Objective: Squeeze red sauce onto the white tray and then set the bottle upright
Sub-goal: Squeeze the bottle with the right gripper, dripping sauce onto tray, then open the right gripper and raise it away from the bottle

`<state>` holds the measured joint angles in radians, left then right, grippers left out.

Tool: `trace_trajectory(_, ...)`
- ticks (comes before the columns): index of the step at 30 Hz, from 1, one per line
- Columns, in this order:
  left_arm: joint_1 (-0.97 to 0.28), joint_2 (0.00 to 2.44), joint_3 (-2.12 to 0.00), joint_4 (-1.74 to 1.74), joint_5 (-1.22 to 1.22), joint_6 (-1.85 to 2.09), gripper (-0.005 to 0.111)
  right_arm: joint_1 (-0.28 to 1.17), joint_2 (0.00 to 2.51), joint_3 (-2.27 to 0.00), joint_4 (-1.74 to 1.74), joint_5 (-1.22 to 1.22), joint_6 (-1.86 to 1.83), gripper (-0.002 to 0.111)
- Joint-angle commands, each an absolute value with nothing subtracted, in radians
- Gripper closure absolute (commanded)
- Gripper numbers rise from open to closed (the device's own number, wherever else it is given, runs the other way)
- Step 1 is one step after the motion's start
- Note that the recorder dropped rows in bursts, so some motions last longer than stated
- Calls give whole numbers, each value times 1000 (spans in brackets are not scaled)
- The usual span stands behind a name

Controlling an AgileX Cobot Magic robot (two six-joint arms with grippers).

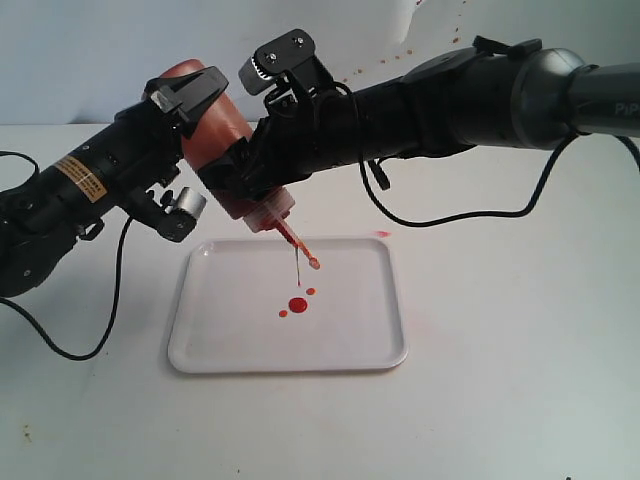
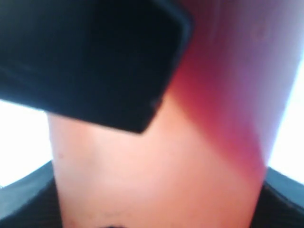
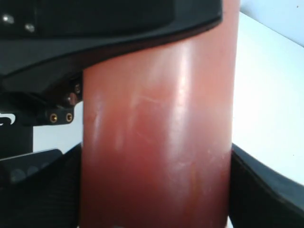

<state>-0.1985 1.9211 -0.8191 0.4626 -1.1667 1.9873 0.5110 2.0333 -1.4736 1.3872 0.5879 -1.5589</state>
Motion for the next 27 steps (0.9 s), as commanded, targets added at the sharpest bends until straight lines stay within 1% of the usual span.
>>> trace_trajectory(1,-203,1913,-829,444,-1221,1963,107,512,2030,-1480,1397,620,-1563,108)
trace_trajectory(7,-203,1913,-829,440,-1221,1963,107,510,2030,-1480,1397,629,-1570,107)
trace_trajectory(8,-203,1913,-829,440,-1221,1963,107,510,2030,-1480,1397,629,-1570,105)
trace_trajectory(9,-203,1913,-829,438,-1221,1963,107,510,2030,-1480,1394,629,-1570,100)
trace_trajectory(11,-203,1913,-829,436,-1221,1963,107,510,2030,-1480,1394,621,-1570,87)
trace_trajectory(12,-203,1913,-829,436,-1221,1963,107,510,2030,-1480,1394,619,-1570,70)
trace_trajectory(14,-203,1913,-829,436,-1221,1963,107,510,2030,-1480,1394,619,-1570,47)
trace_trajectory(15,-203,1913,-829,436,-1221,1963,107,510,2030,-1480,1394,619,-1570,31)
trace_trajectory(18,-203,1913,-829,436,-1221,1963,107,510,2028,-1480,1390,621,-1576,5)
trace_trajectory(19,-203,1913,-829,436,-1221,1963,107,510,2026,-1480,1385,621,-1580,3)
trace_trajectory(27,-203,1913,-829,421,-1221,1963,107,510,1976,-1480,1367,604,-1588,3)
